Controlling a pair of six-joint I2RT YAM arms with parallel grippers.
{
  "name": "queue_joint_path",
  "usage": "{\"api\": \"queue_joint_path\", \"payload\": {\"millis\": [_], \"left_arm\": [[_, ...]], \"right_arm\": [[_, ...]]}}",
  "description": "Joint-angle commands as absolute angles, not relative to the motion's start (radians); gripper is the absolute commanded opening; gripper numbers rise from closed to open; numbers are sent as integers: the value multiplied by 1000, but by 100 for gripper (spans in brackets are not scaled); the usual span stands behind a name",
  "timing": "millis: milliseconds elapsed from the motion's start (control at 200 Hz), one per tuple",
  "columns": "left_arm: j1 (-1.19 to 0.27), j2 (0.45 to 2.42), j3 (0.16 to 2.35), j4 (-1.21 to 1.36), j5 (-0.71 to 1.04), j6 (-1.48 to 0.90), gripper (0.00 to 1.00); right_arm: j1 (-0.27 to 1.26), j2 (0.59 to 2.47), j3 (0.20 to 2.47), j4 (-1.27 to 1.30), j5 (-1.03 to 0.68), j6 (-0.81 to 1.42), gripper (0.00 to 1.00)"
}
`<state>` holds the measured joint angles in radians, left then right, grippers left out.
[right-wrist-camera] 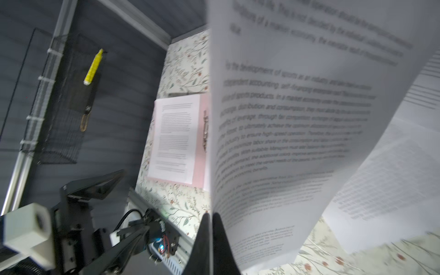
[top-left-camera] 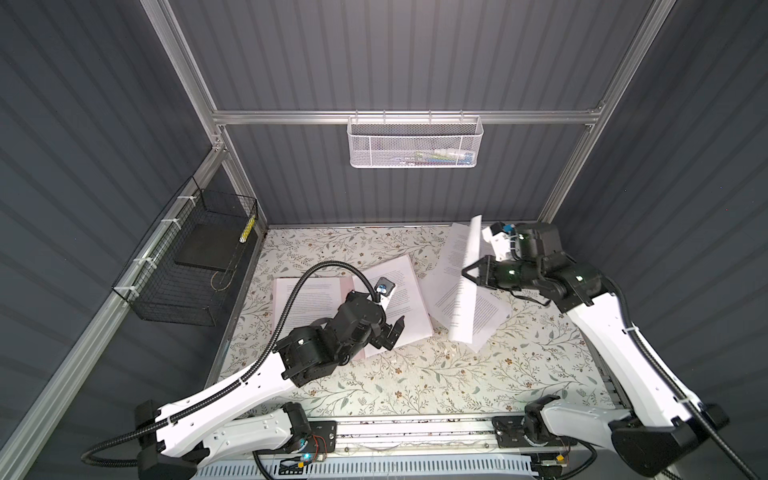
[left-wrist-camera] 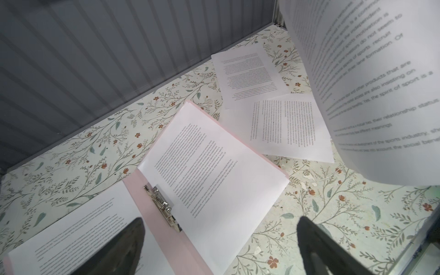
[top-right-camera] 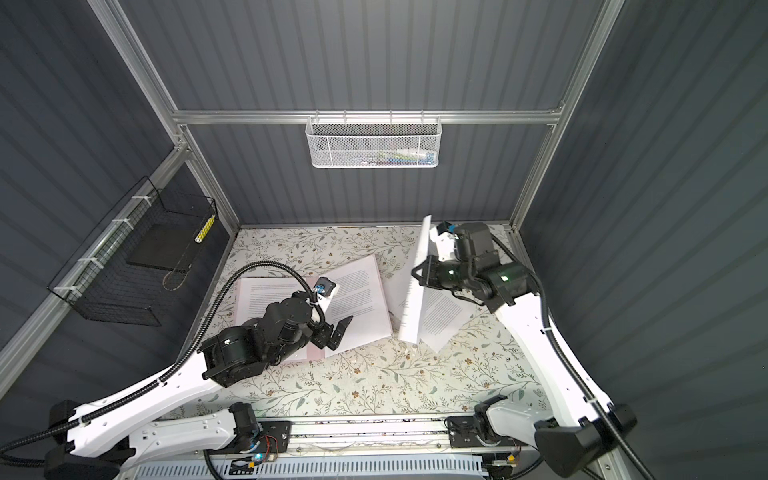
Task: Put the files into the folder
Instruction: 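Carry the upright sheet over the folder with the right gripper while the left gripper withdraws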
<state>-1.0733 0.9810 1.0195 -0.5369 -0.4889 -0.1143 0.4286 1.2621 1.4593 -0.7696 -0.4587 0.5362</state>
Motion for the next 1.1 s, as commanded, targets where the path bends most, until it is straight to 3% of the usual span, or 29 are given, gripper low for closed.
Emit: {"api": "queue_joint_path", "payload": {"millis": [0,245,495,720,1096], "left_arm": [[-1071,942,1001,-596,-578,-100,100],[-1071,899,969,-633,-681,-127,100],[-1069,843,952,-590,-395,-97,100],[-1051,910,968,-605,-371,-108,100],[-1004,924,969,-595,-319,-110,100]], "right_arm": [[469,1323,1535,-665,-611,593,0],[432,1511,1589,-651,-657,523,0],[431,1802,1670,-757,-556,362,0],[467,2009,1856,-901,-468,266,0],[516,2119,1973,-981,-489,233,0]]}}
